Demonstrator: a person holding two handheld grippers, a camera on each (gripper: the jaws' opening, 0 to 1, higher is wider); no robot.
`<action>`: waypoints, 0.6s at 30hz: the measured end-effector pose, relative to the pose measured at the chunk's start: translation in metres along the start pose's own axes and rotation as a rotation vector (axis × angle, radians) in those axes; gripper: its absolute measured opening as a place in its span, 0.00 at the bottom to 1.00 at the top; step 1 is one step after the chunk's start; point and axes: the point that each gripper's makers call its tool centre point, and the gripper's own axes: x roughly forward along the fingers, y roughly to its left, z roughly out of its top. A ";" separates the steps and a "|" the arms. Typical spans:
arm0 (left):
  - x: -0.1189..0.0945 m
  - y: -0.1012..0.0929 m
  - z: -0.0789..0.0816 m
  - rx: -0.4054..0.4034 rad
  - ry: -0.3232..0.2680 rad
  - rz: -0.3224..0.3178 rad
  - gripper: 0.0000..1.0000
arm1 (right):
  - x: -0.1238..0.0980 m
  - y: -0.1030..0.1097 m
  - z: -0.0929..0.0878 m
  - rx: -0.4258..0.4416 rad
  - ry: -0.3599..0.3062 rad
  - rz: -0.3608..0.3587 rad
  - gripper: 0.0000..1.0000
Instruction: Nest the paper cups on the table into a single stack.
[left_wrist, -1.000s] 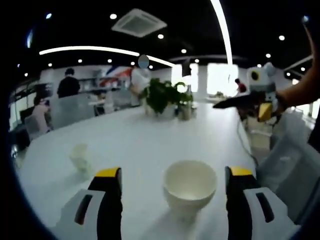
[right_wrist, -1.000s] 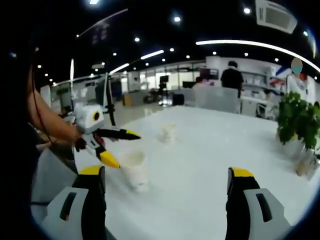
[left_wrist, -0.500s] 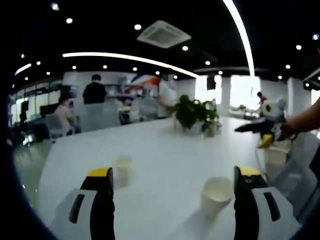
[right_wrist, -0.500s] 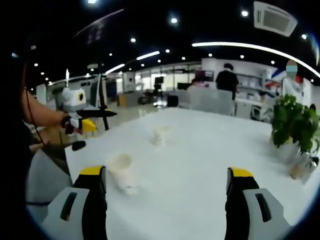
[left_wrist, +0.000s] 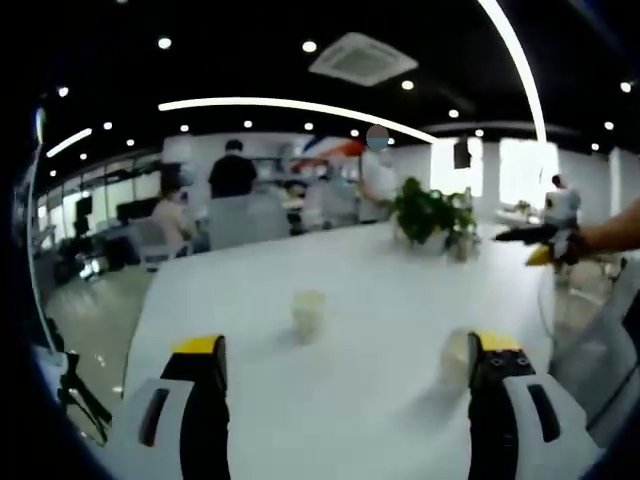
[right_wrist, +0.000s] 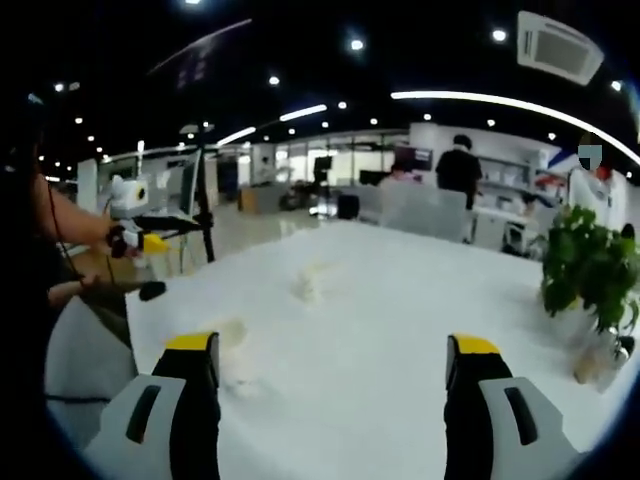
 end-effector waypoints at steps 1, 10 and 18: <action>-0.003 -0.001 0.003 -0.008 -0.005 0.007 0.98 | 0.000 0.000 0.002 -0.005 -0.003 0.007 0.93; -0.015 -0.005 0.008 0.020 -0.012 0.022 0.98 | 0.005 0.008 0.010 -0.025 -0.039 0.060 0.93; -0.010 0.010 -0.001 -0.013 -0.008 -0.006 0.98 | 0.004 0.000 0.006 -0.012 -0.022 -0.007 0.93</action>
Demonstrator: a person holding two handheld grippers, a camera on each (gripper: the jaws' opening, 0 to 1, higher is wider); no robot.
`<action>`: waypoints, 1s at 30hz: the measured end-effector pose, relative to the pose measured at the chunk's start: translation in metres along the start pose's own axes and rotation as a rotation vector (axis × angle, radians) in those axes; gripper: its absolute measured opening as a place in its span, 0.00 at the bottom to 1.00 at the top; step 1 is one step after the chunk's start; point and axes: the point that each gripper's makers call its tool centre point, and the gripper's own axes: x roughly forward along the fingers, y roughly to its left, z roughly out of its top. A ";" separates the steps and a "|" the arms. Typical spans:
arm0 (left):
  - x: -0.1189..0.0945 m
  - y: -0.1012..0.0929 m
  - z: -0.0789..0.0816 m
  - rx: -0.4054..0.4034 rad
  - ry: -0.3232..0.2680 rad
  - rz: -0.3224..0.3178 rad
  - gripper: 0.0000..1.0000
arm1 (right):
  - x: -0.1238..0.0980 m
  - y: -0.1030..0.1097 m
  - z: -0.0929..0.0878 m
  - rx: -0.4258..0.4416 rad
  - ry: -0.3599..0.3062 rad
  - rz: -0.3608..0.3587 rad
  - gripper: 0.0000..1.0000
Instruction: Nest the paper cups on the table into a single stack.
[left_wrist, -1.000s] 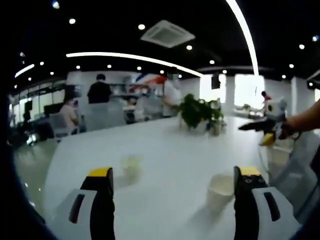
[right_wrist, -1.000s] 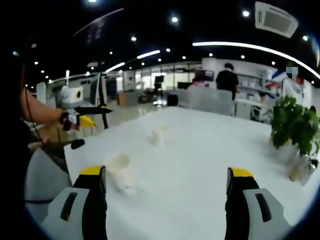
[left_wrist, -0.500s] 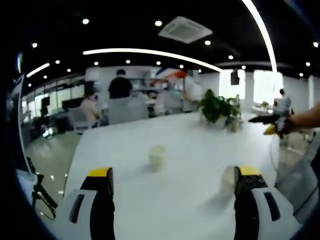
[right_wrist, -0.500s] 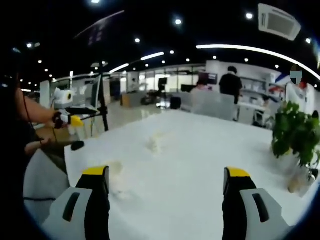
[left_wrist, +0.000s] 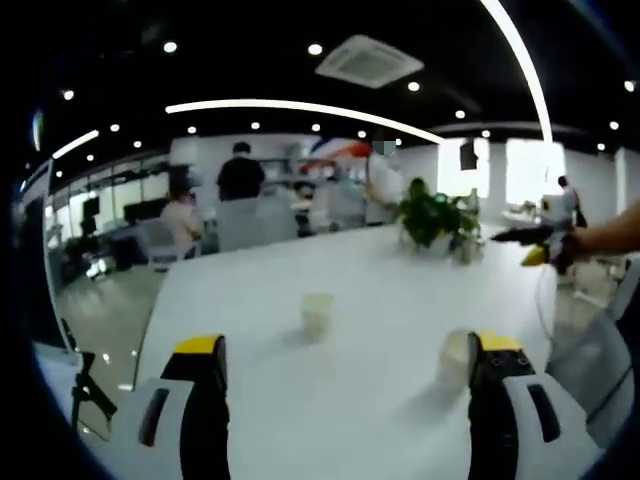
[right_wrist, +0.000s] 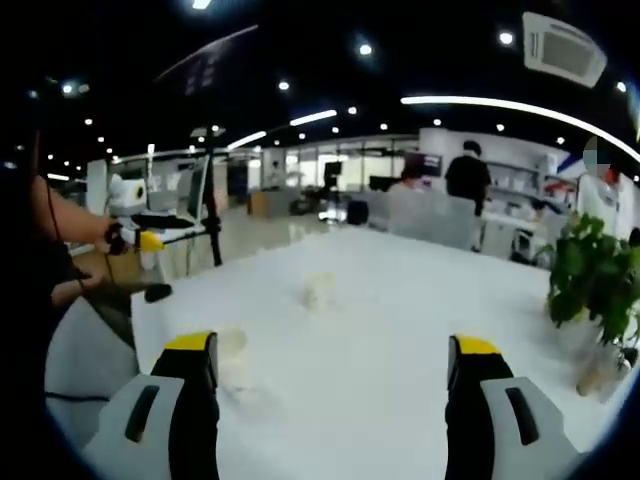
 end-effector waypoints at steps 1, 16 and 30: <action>0.003 0.001 -0.002 0.002 -0.005 -0.007 0.98 | 0.000 0.000 0.001 -0.001 -0.010 -0.003 0.93; 0.022 -0.002 -0.021 0.008 0.017 0.031 0.98 | 0.010 0.003 -0.028 -0.012 0.037 0.042 1.00; 0.054 0.006 -0.010 0.054 -0.061 -0.015 0.98 | 0.011 0.004 -0.028 -0.002 0.038 0.076 1.00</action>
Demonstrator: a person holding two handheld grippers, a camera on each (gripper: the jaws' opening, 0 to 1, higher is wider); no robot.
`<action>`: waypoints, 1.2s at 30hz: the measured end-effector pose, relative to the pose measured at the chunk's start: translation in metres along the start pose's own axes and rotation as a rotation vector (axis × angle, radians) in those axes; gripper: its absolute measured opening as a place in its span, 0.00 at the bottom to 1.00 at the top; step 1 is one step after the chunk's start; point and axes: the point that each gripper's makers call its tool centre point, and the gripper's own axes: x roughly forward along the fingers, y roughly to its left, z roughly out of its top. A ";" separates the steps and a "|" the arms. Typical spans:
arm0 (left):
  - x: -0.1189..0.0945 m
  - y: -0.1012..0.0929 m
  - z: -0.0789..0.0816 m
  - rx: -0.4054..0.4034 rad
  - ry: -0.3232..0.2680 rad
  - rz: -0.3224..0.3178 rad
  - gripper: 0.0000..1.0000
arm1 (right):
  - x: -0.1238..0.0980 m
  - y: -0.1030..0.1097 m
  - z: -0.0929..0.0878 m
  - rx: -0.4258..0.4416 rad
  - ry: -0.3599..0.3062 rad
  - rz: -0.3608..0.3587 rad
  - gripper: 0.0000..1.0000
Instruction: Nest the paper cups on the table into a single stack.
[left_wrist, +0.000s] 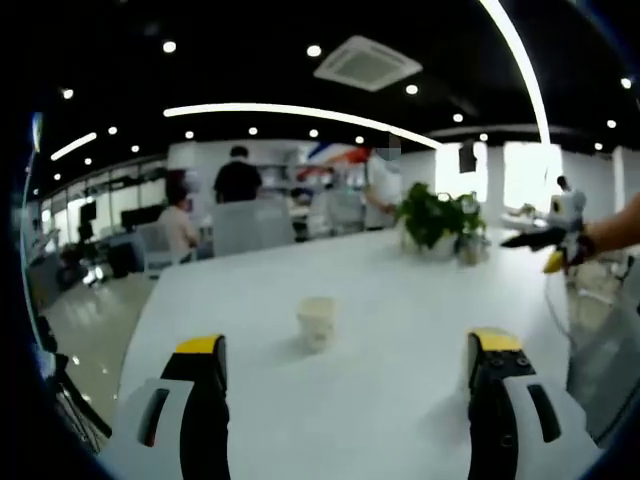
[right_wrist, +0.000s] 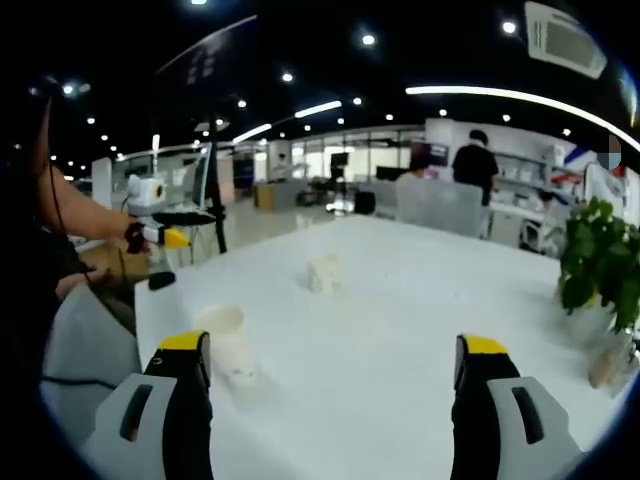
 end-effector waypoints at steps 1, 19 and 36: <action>0.005 0.001 -0.008 -0.007 0.060 -0.012 0.98 | 0.001 0.002 -0.001 0.000 0.002 0.006 1.00; 0.073 0.012 -0.022 -0.044 0.078 -0.052 0.98 | -0.002 0.010 -0.002 0.031 -0.038 -0.011 1.00; 0.146 0.025 -0.038 -0.001 0.050 -0.076 0.97 | -0.006 0.013 -0.010 0.070 -0.023 -0.048 1.00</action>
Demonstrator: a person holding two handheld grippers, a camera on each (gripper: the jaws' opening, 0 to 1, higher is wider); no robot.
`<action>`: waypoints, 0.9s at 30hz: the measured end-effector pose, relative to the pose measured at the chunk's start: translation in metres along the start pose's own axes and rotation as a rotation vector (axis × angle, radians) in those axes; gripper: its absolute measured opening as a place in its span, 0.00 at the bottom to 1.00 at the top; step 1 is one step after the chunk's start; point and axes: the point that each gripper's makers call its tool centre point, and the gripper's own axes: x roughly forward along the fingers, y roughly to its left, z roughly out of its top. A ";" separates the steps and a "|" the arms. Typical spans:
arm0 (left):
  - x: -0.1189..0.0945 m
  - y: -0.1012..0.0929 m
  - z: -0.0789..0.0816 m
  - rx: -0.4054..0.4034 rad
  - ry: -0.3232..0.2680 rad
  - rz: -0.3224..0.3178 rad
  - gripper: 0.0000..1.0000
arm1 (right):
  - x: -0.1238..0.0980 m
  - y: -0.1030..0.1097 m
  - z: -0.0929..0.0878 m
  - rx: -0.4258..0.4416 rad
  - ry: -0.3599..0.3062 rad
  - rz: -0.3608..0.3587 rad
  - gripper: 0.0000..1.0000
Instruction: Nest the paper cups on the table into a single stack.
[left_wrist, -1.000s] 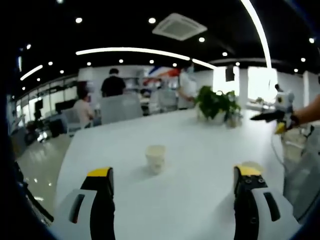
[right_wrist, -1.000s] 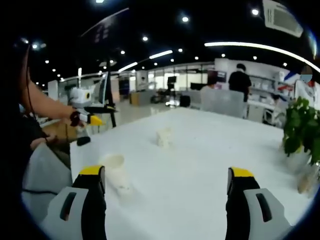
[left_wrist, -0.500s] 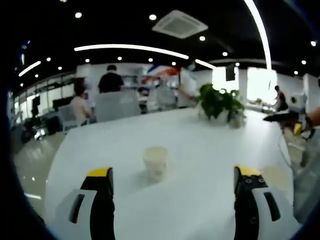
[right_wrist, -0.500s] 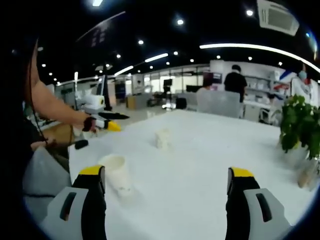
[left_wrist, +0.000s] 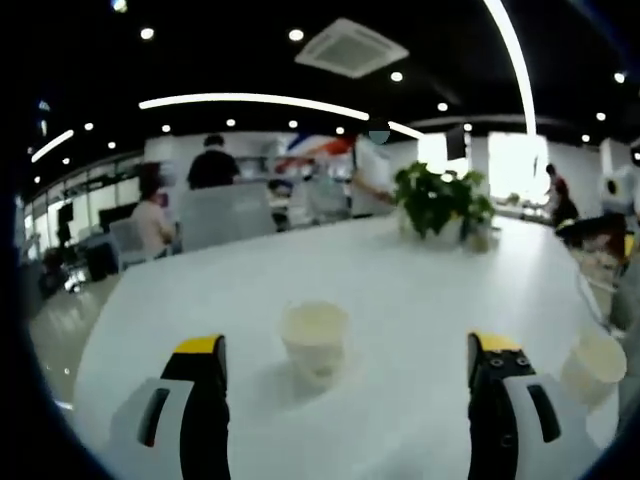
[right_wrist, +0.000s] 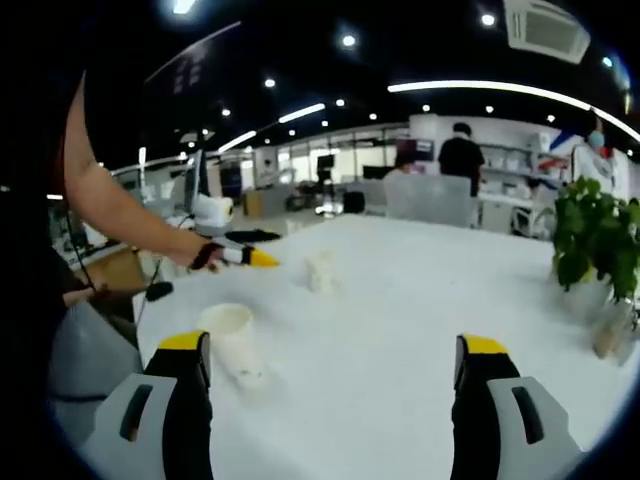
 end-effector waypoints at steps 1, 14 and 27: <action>0.006 0.001 0.000 -0.002 0.001 0.000 0.97 | 0.000 0.000 0.000 -0.001 0.000 0.000 1.00; 0.049 0.009 -0.006 -0.022 -0.026 -0.002 0.88 | 0.000 -0.001 -0.002 0.019 0.007 -0.019 1.00; 0.069 0.021 -0.026 -0.012 0.011 0.018 0.71 | -0.001 -0.004 -0.011 0.050 0.022 -0.040 1.00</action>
